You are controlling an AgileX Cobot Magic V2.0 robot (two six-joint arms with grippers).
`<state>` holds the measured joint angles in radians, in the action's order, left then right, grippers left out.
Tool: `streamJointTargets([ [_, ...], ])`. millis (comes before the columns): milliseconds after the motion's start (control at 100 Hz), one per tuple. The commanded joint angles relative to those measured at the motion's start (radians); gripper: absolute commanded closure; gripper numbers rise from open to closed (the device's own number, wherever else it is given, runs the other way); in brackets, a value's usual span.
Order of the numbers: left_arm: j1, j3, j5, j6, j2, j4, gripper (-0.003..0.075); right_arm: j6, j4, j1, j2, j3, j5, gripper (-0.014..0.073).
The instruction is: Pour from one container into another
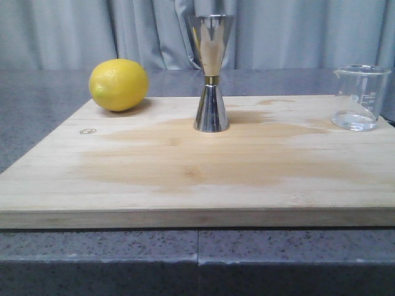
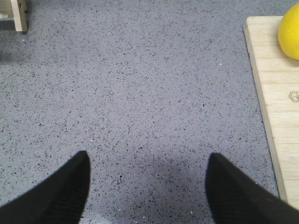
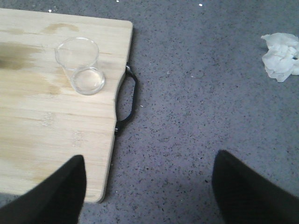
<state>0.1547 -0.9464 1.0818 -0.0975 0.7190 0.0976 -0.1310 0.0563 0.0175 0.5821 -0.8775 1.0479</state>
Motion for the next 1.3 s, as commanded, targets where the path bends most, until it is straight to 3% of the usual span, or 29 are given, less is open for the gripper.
streamJointTargets([
  [0,-0.002,-0.021,-0.061,-0.013,-0.002,0.008,0.0348,0.002,-0.019,0.006,0.002,-0.03,-0.059,0.0233],
  [130,-0.002,-0.021,-0.061,-0.013,-0.002,0.008,0.0479,0.002,-0.021,0.006,0.002,-0.03,-0.059,0.0395],
  [480,-0.002,-0.021,-0.061,-0.013,-0.002,0.008,0.0739,0.002,-0.021,0.006,0.002,-0.03,-0.06,0.0655],
  [1170,0.0,-0.016,-0.069,-0.013,-0.007,0.008,0.0739,0.002,-0.025,0.006,0.002,-0.03,-0.101,0.0665],
  [1290,-0.002,0.052,-0.138,-0.013,-0.064,0.022,0.0739,0.002,-0.025,0.006,0.002,-0.03,-0.101,0.0665],
])
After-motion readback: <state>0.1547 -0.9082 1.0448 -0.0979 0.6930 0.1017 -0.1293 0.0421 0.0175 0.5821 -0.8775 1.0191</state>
